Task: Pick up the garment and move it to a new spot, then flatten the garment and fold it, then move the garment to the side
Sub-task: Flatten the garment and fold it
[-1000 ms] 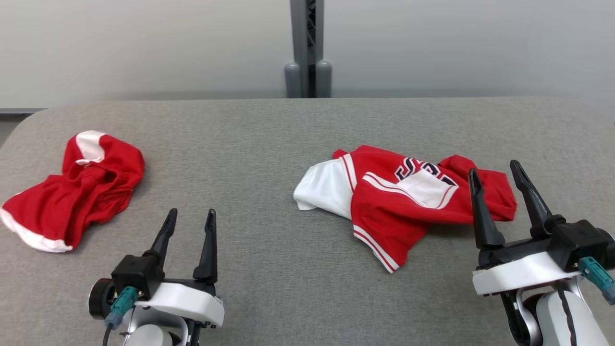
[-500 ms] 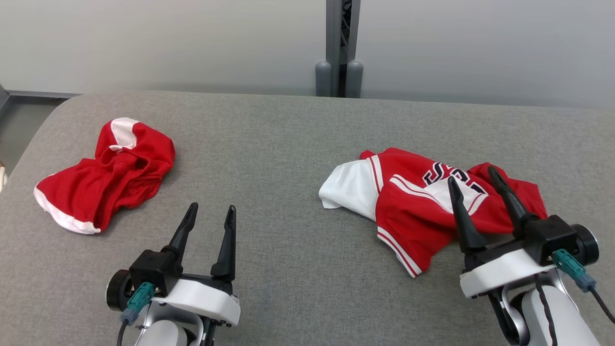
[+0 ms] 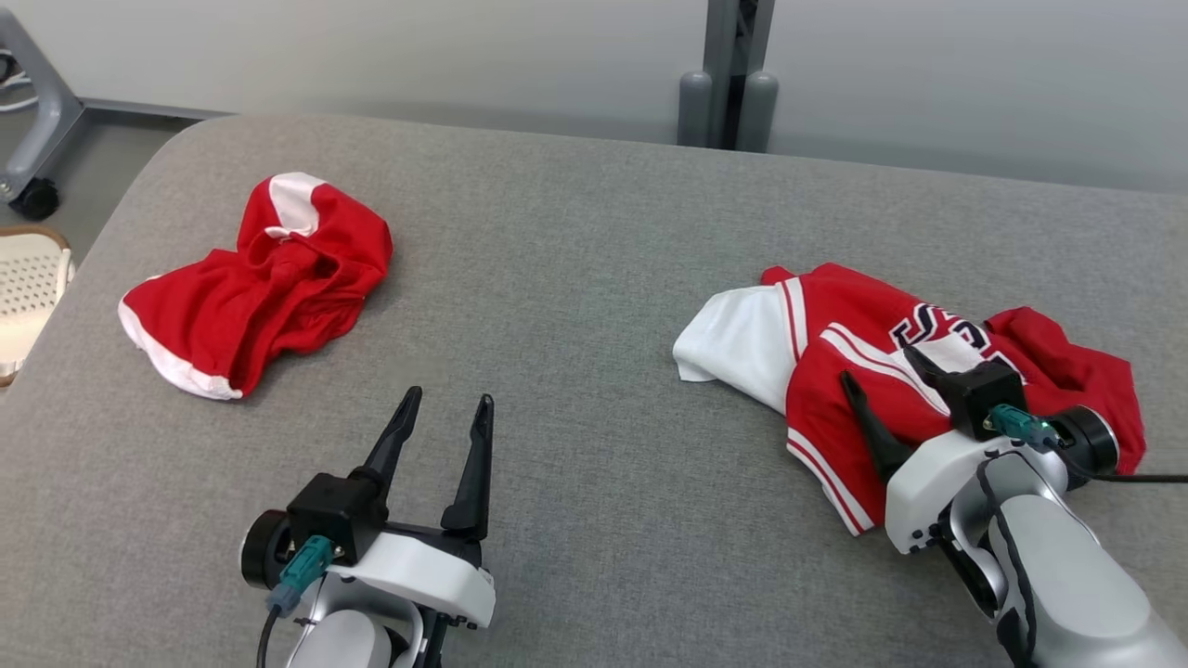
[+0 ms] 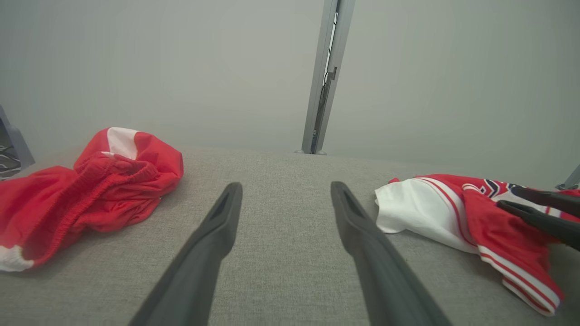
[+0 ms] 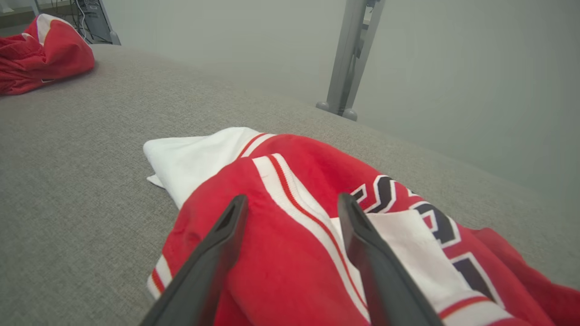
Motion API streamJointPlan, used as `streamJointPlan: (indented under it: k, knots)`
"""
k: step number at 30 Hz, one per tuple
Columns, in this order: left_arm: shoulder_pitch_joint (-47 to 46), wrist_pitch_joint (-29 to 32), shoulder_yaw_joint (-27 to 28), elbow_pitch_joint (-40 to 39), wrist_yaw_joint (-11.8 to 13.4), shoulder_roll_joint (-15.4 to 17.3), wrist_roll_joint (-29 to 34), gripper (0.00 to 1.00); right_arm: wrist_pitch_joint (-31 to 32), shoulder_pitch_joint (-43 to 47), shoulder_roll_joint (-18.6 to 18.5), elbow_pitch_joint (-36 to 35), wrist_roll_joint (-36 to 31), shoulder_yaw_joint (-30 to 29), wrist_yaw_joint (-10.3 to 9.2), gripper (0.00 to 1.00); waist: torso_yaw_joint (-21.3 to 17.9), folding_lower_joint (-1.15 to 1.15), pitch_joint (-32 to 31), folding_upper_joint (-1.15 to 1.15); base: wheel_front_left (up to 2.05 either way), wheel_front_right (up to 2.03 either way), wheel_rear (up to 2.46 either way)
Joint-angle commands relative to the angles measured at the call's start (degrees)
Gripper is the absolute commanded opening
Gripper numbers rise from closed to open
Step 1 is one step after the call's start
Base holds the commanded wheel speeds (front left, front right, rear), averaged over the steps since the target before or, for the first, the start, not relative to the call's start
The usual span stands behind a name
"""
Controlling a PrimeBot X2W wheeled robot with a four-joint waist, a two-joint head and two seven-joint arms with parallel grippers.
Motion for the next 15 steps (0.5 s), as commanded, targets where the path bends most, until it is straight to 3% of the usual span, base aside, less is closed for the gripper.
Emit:
streamJointPlan:
  k: [1,6,7,8,15]
  knots:
    - [-0.91,-0.20,-0.23,-0.01,0.40,0.21,-0.30,1.00,0.31,-1.23,-0.78,1.70,0.84,0.85,-0.01,1.00,0.63,0.00,0.56,0.00,0.00,0.00,0.00]
    - [-1.25,-0.19,-0.70,-0.05,0.78,0.19,-0.51,1.00,0.87,-3.62,-0.95,7.31,3.03,2.34,0.00,1.00,1.23,0.00,1.03,0.00,0.00,0.00,0.00]
    - [-1.23,-0.19,-0.72,-0.07,0.85,0.18,-0.56,1.00,1.01,-3.96,-0.92,8.34,3.15,2.73,0.00,0.37,1.27,0.00,1.08,0.00,0.00,0.00,0.00]
    - [-1.21,-0.19,-0.70,-0.07,0.81,0.19,-0.57,1.00,0.93,-4.35,-0.92,9.06,3.24,3.16,0.00,0.00,1.28,0.00,1.11,0.00,0.00,0.00,0.00]
    - [-1.05,-0.19,-0.68,0.26,0.97,0.18,-0.55,1.00,-2.35,-6.10,-0.49,10.69,5.01,4.44,-0.01,0.00,0.83,0.00,0.73,0.00,0.00,0.00,0.00]
